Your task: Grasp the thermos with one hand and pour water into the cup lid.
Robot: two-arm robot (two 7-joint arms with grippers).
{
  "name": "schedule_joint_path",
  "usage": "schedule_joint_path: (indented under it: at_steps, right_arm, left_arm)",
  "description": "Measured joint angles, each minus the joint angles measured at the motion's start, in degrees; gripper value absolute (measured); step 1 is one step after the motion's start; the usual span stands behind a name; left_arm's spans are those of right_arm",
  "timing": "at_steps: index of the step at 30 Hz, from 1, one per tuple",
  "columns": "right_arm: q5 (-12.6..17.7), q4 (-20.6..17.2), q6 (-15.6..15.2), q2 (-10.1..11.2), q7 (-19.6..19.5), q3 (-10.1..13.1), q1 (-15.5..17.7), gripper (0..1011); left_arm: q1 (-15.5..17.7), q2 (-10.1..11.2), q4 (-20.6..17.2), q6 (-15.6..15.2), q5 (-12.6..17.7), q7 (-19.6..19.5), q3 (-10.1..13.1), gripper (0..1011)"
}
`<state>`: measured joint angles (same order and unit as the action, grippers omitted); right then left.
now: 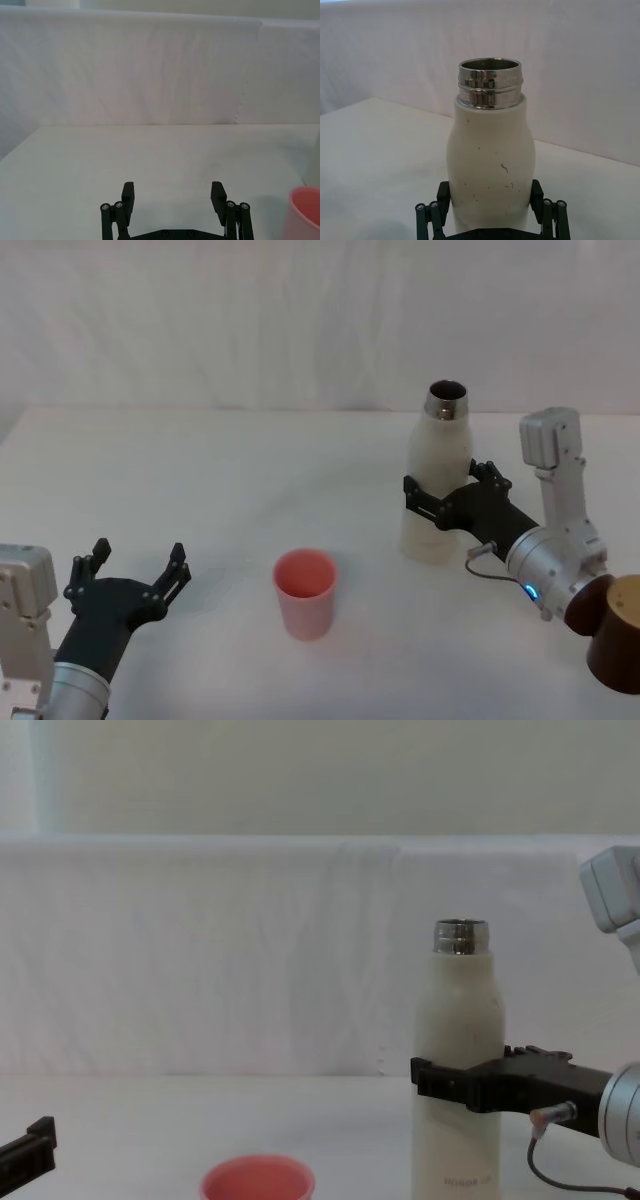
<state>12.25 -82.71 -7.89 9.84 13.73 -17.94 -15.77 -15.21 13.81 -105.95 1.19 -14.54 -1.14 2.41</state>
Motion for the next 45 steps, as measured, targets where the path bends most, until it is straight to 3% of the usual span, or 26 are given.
schedule_joint_path:
  at_steps: [45]
  right_arm:
    - [0.20, 1.55, 0.34, -0.63, 0.28, 0.10, -1.12, 959]
  left_arm:
    - [0.00, 0.00, 0.00, 0.00, 0.00, 0.00, 0.00, 1001]
